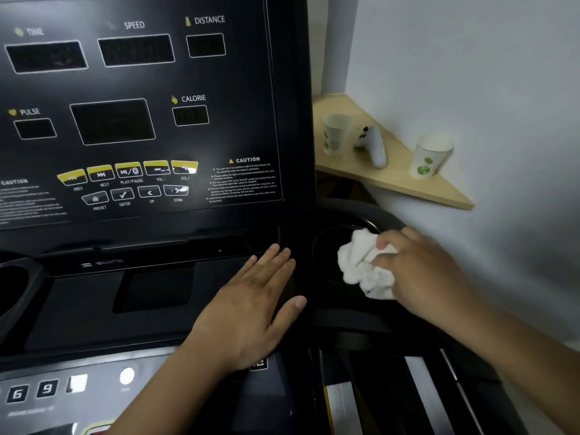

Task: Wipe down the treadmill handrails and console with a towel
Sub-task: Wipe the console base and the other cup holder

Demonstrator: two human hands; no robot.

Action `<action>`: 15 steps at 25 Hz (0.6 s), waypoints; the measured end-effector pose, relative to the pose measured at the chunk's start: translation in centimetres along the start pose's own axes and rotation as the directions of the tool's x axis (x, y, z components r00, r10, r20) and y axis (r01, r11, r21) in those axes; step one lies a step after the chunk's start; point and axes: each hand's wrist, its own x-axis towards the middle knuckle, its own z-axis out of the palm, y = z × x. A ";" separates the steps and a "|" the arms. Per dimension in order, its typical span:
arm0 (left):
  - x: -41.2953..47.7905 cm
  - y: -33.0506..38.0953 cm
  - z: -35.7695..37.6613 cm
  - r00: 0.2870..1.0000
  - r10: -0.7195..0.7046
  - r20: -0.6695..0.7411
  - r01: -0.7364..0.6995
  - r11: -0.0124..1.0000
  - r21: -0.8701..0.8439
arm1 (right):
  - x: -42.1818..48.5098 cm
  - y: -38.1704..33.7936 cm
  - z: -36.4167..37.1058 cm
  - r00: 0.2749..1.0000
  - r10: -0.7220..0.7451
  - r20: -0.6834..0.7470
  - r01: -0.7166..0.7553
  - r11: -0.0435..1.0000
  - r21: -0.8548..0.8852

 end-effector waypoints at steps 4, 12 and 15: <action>0.2 0.1 0.2 1.000 0.001 -0.017 0.000 1.000 0.014 | -2.3 6.3 -0.2 0.983 0.181 -0.027 -0.181 0.983 0.018; 0.6 0.4 -0.1 0.999 -0.011 -0.040 0.012 1.000 0.014 | 8.6 -2.3 0.6 0.997 -0.029 -0.067 0.018 0.986 -0.164; 0.4 0.6 -0.4 1.000 -0.009 -0.005 0.009 1.000 -0.012 | 8.8 -1.9 -0.1 0.999 0.039 0.017 -0.033 0.961 -0.275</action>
